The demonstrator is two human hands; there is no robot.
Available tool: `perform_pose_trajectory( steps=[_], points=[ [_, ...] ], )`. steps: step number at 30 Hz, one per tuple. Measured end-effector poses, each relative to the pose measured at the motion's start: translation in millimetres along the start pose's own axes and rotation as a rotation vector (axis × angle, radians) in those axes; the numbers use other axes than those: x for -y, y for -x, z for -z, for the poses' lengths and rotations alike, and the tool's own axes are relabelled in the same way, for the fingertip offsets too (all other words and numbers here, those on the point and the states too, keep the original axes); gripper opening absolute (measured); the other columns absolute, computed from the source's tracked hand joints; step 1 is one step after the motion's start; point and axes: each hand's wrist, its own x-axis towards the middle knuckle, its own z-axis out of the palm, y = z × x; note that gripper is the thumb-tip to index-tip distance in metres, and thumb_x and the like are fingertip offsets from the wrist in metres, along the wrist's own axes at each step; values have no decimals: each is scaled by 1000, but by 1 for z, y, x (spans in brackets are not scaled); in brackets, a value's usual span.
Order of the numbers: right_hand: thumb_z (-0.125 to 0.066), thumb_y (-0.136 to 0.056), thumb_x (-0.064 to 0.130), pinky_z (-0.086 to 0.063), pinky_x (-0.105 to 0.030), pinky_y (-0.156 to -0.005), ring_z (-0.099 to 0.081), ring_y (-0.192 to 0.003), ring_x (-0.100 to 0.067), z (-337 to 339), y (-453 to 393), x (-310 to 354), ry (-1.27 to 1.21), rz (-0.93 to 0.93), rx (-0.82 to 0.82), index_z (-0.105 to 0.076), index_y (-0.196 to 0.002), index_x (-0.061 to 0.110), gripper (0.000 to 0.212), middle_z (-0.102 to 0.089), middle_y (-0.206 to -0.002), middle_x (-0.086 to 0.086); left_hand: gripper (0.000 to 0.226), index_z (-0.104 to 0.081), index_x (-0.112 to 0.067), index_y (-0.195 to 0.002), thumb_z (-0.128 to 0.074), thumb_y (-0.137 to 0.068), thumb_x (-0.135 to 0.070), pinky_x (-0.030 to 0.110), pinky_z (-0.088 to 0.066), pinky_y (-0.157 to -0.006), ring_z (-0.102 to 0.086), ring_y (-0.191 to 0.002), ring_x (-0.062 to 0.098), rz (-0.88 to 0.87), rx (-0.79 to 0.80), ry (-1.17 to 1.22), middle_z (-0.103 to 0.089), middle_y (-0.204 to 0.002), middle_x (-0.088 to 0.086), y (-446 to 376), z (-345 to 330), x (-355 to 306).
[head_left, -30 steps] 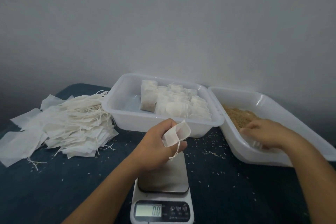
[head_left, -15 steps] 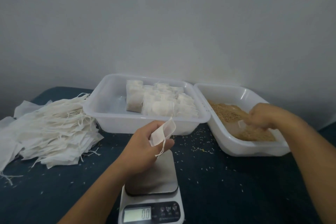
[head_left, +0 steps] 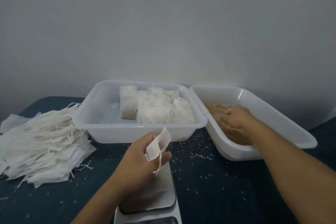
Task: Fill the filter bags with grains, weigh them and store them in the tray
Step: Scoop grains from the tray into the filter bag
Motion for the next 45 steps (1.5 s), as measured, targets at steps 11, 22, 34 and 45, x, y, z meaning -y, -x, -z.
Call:
perform_pose_trajectory(
  steps=[11, 22, 34, 45],
  points=[
    [-61, -98, 43, -53, -40, -74, -62, -78, -15, -2, 21, -17, -421, -49, -337, -73, -104, 12, 34, -68, -85, 4, 20, -62, -42, -96, -79, -89, -33, 9, -45, -61, -58, -75, -6, 16, -54, -44, -62, -81, -21, 3, -6, -5],
    [-69, -91, 34, -45, -24, -49, -55, -47, 0, 11, 108, 1, -617, 300, -316, -78, -92, 39, 10, -70, -66, 8, 18, -60, -29, -85, -78, -89, -24, 8, -43, -55, -58, -67, -9, 81, -134, -53, -64, -73, -23, 3, -1, -7],
    [-73, -64, 64, -52, -13, -72, -69, -84, 6, 47, 166, 19, -322, 603, -12, -74, -90, 62, 26, -75, -88, 28, 13, -64, -27, -92, -77, -87, -27, 13, -42, -57, -66, -85, 11, 232, -272, -97, -71, -89, -9, -3, 7, -4],
    [-84, -74, 47, -47, -6, -72, -68, -79, 7, 64, 171, 39, -131, 719, -3, -80, -87, 50, 14, -74, -81, 30, 23, -61, -31, -90, -83, -81, -33, 19, -42, -63, -60, -84, 3, 109, -200, -318, -66, -92, -13, 1, 4, -6]
  ],
)
